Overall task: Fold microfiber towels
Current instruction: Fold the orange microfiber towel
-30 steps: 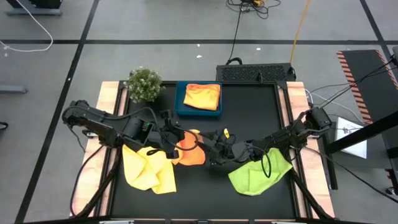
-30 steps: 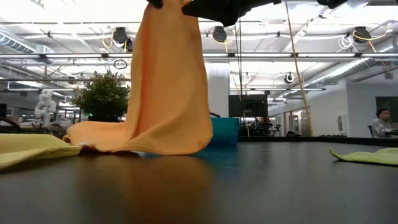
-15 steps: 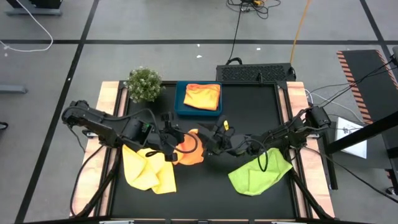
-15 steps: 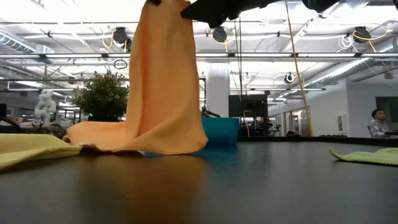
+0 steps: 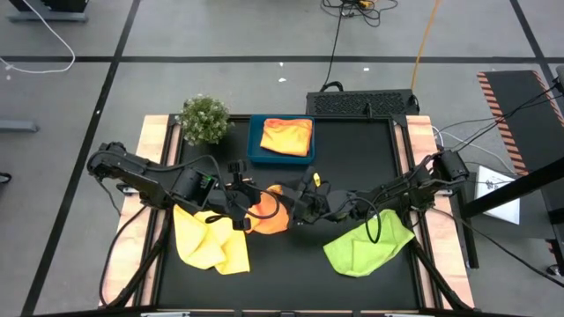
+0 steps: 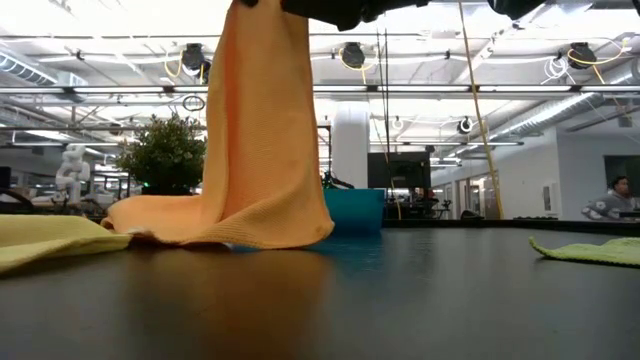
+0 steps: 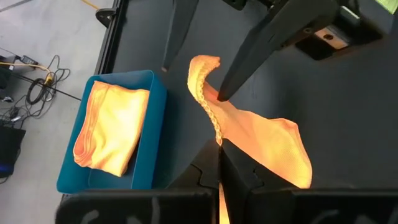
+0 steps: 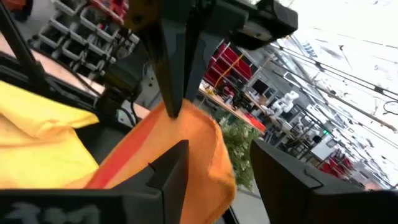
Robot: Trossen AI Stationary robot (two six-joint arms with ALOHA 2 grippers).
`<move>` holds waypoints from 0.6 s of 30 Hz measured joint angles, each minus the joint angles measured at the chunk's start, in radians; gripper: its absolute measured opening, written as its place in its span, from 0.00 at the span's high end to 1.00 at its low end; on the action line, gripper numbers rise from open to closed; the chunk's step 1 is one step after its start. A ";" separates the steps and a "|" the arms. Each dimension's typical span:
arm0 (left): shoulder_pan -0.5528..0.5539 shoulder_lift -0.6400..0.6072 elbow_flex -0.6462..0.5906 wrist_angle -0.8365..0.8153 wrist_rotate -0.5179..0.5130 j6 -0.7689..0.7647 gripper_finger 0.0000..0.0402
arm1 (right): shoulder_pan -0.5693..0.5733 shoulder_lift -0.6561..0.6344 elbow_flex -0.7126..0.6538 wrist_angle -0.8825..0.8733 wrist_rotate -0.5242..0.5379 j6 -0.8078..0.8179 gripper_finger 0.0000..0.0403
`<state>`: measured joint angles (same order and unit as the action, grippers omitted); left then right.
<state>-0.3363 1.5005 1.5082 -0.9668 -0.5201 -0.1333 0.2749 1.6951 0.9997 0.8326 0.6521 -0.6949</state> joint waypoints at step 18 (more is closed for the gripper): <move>0.000 0.000 0.000 -0.039 0.000 -0.007 0.95 | 0.046 0.000 0.000 0.079 0.063 -0.084 1.00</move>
<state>-0.3363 1.5005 1.5082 -1.0062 -0.5197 -0.1398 0.3213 1.6951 0.9997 0.9115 0.7148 -0.7788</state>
